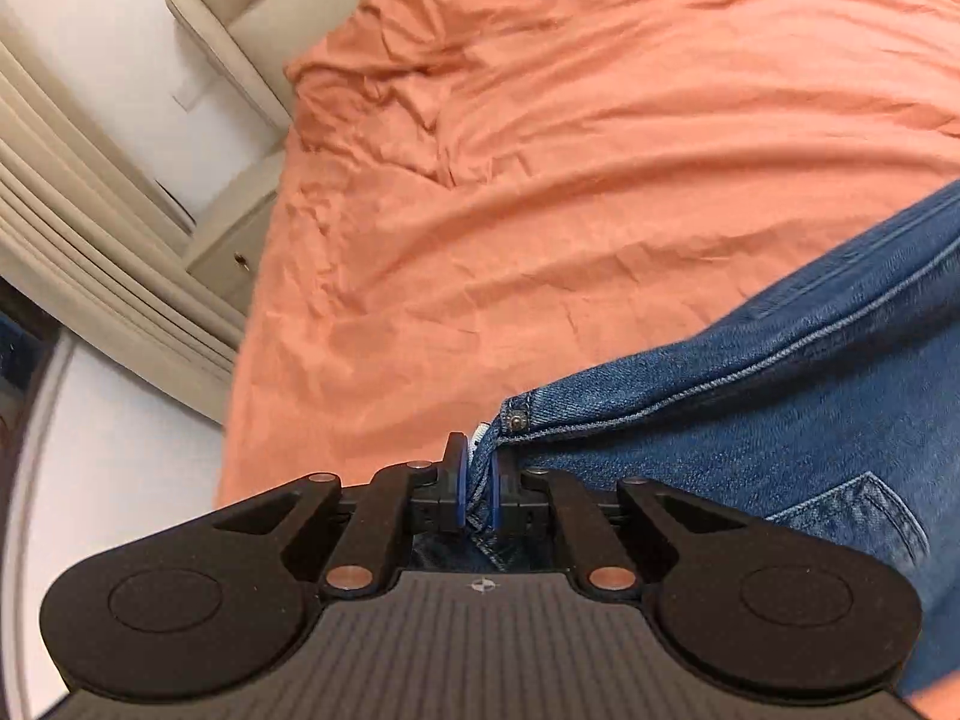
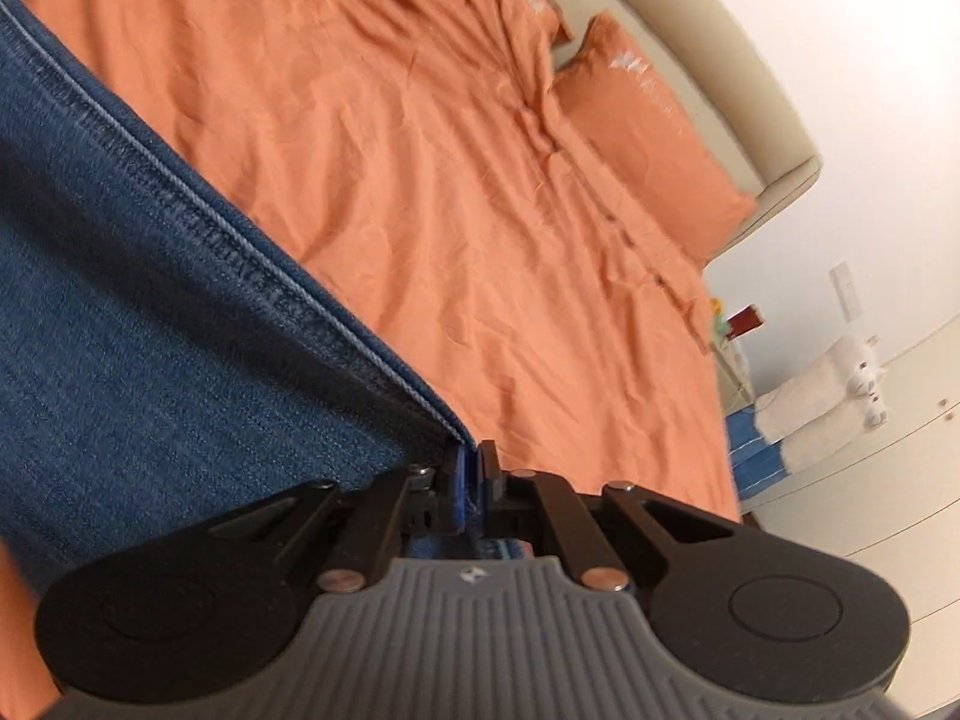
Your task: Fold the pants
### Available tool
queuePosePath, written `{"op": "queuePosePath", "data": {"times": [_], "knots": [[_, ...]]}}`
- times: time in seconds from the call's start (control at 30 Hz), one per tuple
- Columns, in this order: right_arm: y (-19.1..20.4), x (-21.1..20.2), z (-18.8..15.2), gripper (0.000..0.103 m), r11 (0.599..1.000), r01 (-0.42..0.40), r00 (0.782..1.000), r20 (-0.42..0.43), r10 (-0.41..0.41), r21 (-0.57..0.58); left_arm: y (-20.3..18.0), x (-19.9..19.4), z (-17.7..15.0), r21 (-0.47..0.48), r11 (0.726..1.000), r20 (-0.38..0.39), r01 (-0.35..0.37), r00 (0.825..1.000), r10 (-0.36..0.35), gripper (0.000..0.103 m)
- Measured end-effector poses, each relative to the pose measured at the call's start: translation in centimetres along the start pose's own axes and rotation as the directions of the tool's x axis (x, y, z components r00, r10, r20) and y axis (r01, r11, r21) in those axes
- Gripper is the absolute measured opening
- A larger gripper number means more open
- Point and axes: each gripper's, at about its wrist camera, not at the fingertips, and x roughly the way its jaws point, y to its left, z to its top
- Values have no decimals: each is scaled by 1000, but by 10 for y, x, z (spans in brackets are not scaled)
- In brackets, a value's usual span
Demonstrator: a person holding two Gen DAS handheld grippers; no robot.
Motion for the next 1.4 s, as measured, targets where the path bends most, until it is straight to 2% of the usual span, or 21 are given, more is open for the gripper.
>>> {"op": "queuePosePath", "data": {"times": [0.13,0.27,0.43,0.53,0.6,0.63,0.67,0.7,0.73,0.77,0.8,0.83,0.97,1.03,1.1,1.17,1.27,1.4], "knots": [[20,61,12,0,999,-31,998,-64,29,-26,-8,50,6,1,999,-62,33,998,-33,9],[36,98,18,0,998,-54,994,-93,51,-26,-15,85,3,-2,999,-100,53,994,-53,9],[48,118,15,0,997,-68,992,-106,66,-20,-21,102,-1,-19,998,-99,61,993,-63,9],[49,116,16,0,999,-50,992,-114,49,-1,-27,97,-3,0,1000,-80,31,996,-31,11],[47,111,19,0,999,-31,992,-122,33,17,-32,87,-5,32,999,-57,-3,998,5,18],[45,106,19,5,999,-24,991,-129,28,29,-32,82,-5,41,999,-49,-17,999,19,27],[43,102,21,13,999,-16,991,-133,22,47,-32,76,-6,39,999,-43,-32,999,34,47],[39,96,22,19,998,-12,991,-131,21,70,-29,69,-6,25,999,-30,-41,999,42,60],[35,89,23,35,996,-8,992,-123,19,90,-24,63,-6,0,1000,-11,-29,1000,29,78],[33,81,25,46,994,-3,994,-110,15,108,-19,53,-6,-27,1000,14,-2,1000,2,80],[30,71,26,49,992,-2,995,-94,14,126,-14,44,-6,-46,999,30,19,999,-17,80],[27,62,26,49,990,-7,996,-82,19,144,-9,35,-7,-65,997,39,29,999,-26,80],[23,25,24,49,969,-70,995,-54,85,239,1,3,-19,-122,988,62,93,994,-86,69],[16,12,13,49,931,-134,986,-46,159,339,-2,-13,-32,-133,986,74,105,993,-95,65],[3,-4,-8,49,865,-180,977,-20,214,468,-7,-25,-46,-125,984,73,124,991,-115,56],[-12,-16,-36,50,767,-211,966,8,259,607,-14,-31,-61,-126,983,64,137,990,-129,50],[-34,-27,-82,50,584,-235,953,66,296,777,-23,-31,-77,-133,979,47,153,988,-148,43],[-52,-25,-128,47,411,-202,958,92,272,889,-30,-22,-88,-156,977,7,149,989,-149,41]]}}
